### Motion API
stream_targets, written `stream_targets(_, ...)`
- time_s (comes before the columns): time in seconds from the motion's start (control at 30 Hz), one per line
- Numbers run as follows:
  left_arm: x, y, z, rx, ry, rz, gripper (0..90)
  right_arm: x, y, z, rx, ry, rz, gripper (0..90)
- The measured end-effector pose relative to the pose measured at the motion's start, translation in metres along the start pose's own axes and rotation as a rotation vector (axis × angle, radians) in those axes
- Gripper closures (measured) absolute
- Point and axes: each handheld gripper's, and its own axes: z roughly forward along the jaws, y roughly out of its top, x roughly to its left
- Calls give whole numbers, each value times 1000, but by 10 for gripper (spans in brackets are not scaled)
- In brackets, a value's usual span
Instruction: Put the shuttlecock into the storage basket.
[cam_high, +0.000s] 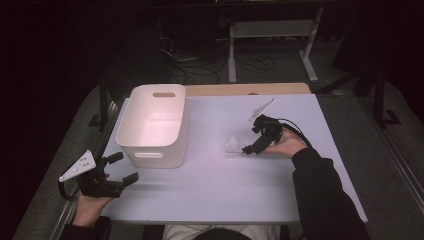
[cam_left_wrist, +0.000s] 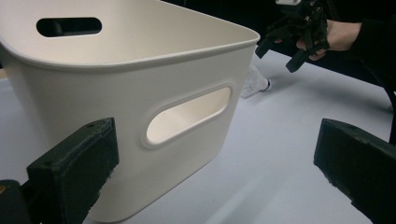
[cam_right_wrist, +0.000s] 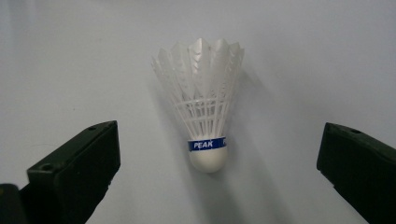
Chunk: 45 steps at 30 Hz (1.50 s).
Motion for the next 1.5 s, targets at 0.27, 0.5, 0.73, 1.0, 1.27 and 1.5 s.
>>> stream_targets(0.27, 0, 0, 0, -1, 0, 0, 0, -3, -3, 2, 6, 11, 1, 26)
stream_targets(0.5, 0, 0, 0, -2, 1, 0, 0, -8, -7, 10, 23, 24, 11, 77)
stream_targets(0.73, 0, 0, 0, 0, 0, 1, 0, -8, -8, 17, 38, 47, 0, 141)
stream_targets(1.0, 0, 0, 0, -1, 1, 0, 0, -7, -10, 22, 47, 57, -5, 221)
stream_targets(1.27, 0, 0, 0, 0, -1, -1, 0, -7, -11, 24, 62, 73, -14, 414)
stream_targets(1.5, 0, 0, 0, 0, 0, 0, 0, -4, -9, 27, 76, 72, -35, 526)
